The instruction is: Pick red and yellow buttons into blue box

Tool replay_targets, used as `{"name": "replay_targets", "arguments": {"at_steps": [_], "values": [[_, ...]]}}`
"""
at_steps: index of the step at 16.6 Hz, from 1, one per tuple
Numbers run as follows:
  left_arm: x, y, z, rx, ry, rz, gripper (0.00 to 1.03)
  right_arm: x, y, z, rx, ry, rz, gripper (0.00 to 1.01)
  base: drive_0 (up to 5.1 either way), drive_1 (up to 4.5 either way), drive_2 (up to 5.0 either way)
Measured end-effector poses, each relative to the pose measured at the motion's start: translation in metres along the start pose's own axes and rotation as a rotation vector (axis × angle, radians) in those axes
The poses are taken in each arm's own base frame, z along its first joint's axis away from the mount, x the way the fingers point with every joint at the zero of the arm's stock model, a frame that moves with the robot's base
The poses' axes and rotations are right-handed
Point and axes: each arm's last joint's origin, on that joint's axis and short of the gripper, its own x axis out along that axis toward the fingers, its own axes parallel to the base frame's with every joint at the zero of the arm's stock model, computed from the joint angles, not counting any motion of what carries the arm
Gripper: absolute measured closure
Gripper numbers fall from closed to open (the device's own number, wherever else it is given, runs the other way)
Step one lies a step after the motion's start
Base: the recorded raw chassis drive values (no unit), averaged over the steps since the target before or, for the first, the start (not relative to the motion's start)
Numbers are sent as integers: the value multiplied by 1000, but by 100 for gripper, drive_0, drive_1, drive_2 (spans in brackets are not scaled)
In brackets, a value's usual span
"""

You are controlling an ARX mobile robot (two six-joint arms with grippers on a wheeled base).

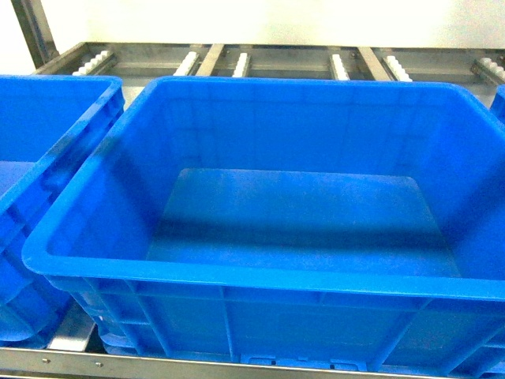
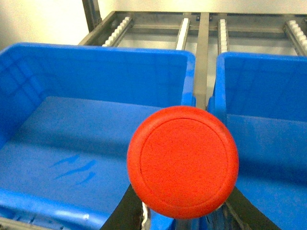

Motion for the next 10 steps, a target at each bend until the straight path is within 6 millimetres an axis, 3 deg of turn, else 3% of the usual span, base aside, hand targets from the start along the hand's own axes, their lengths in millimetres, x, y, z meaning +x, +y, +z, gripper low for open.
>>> {"name": "replay_targets", "arguments": {"at_steps": [3, 7, 10], "values": [[38, -16, 17, 63, 55, -152, 83, 0, 0, 0, 0, 0, 0, 3, 0, 0, 0], [86, -55, 35, 151, 231, -468, 83, 0, 0, 0, 0, 1, 0, 3, 0, 0, 0], [126, -78, 32, 172, 397, -628, 83, 0, 0, 0, 0, 1, 0, 3, 0, 0, 0]]}}
